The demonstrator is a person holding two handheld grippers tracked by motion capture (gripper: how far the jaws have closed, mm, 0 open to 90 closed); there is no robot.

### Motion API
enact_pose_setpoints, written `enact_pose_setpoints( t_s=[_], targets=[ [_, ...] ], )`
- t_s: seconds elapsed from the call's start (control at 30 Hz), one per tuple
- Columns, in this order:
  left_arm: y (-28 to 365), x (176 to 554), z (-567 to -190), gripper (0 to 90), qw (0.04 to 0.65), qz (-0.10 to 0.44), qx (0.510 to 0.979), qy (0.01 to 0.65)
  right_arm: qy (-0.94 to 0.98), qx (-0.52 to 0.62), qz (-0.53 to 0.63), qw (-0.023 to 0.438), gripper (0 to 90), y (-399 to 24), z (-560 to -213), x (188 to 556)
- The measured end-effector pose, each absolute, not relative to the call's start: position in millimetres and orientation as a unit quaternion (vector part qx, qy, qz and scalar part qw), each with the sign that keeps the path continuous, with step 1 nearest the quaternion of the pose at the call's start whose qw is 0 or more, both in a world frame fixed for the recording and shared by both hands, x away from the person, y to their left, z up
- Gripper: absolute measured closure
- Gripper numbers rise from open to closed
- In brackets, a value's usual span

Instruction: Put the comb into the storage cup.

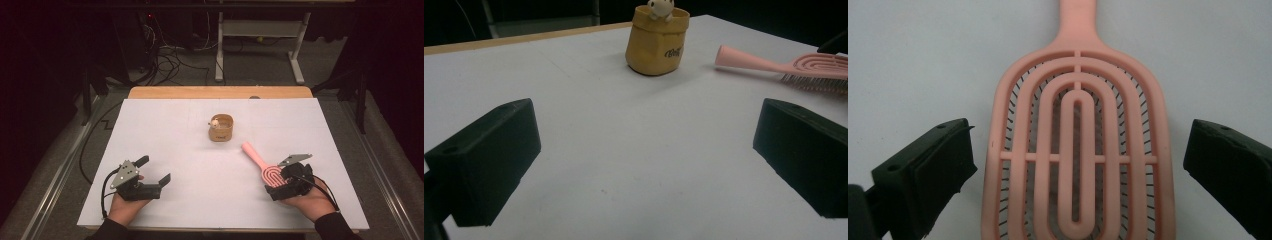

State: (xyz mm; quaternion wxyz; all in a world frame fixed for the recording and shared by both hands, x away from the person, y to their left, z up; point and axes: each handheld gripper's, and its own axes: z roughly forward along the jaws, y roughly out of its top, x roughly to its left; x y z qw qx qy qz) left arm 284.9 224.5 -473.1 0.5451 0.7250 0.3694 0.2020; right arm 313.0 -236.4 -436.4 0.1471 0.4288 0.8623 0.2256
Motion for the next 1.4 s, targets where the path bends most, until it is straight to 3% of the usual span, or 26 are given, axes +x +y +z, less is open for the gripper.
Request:
enact_pose_setpoints(
  t_s=[0.6, 1.2, 1.4],
  targets=[
    [220.5, 283.5, -475.9, 0.0, 0.543, 0.198, 0.732, 0.361, 0.89, 0.413, 0.154, 0.116, 1.0, -226.9, -436.2, 320.9],
    [220.4, 283.7, -476.3, 0.0, 0.543, 0.198, 0.732, 0.361, 0.889, 0.43, 0.124, 0.099, 17.2, -221.6, -430.7, 328.2],
    [221.1, 283.8, -476.1, 0.0, 0.544, 0.199, 0.731, 0.361, 0.891, 0.426, 0.122, 0.101, 18.9, -220.5, -430.7, 330.0]
  ],
)
